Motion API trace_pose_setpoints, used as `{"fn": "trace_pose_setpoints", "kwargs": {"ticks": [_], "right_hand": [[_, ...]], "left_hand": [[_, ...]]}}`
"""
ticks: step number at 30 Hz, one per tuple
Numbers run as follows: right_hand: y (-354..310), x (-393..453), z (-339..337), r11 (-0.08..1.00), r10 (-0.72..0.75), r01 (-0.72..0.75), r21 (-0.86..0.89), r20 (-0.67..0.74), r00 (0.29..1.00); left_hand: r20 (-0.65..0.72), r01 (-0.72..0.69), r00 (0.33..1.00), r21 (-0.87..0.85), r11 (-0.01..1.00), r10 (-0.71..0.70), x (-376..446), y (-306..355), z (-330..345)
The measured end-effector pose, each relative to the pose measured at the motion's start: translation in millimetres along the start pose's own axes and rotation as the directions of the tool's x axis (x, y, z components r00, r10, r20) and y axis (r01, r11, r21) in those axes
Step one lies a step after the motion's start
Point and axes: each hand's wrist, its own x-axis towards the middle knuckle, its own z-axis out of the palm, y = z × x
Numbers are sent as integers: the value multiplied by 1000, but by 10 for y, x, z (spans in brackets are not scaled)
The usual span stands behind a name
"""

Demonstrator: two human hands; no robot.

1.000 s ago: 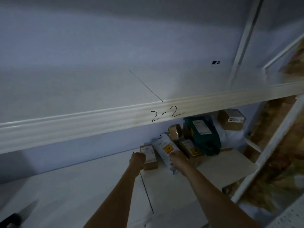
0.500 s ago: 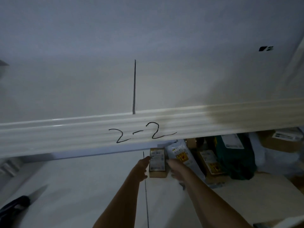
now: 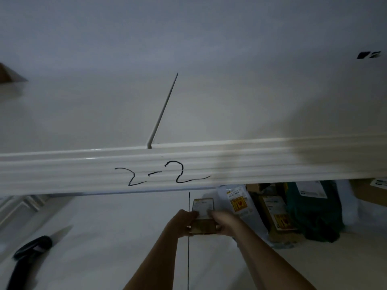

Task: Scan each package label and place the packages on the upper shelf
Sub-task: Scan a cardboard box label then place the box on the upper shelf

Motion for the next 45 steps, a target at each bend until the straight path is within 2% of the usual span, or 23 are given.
{"fn": "trace_pose_setpoints", "kwargs": {"ticks": [4, 9, 13, 19, 23, 32, 35, 40, 42, 45], "right_hand": [[-43, -56, 41, 994, -46, 42, 101, 31, 998], [47, -58, 96, 995, -95, 84, 59, 223, 970], [40, -167, 332, 993, -115, 109, 37, 327, 938], [-2, -471, 884, 989, -137, 146, 9, 405, 904], [57, -686, 1445, 985, -150, 171, -16, 399, 904], [342, -1159, 2866, 978, -163, 194, -74, 311, 937], [359, -1234, 3208, 977, -164, 195, -87, 275, 947], [302, -1162, 3614, 972, -165, 198, -127, 230, 959], [276, -1048, 3739, 971, -164, 198, -131, 231, 959], [248, -833, 3896, 973, -160, 196, -121, 255, 954]], "left_hand": [[82, -21, 996, -205, 979, 38, -100, -23, -91], [135, -39, 989, -209, 977, 69, -320, -49, -323], [85, -73, 992, -207, 975, 93, -454, -163, -582], [21, -133, 990, -223, 966, 141, -845, -377, -1121], [-25, -172, 985, -224, 959, 171, -1175, -565, -1602], [-222, -227, 957, -174, 958, 187, -1801, -1232, -2782], [-387, -209, 914, -203, 957, 118, -1869, -1454, -3154], [-569, -210, 819, -175, 962, 75, -1831, -1680, -3701], [-620, -184, 783, -158, 970, 48, -1772, -1711, -3875], [-638, -127, 770, -130, 983, 15, -1649, -1707, -4078]]}}
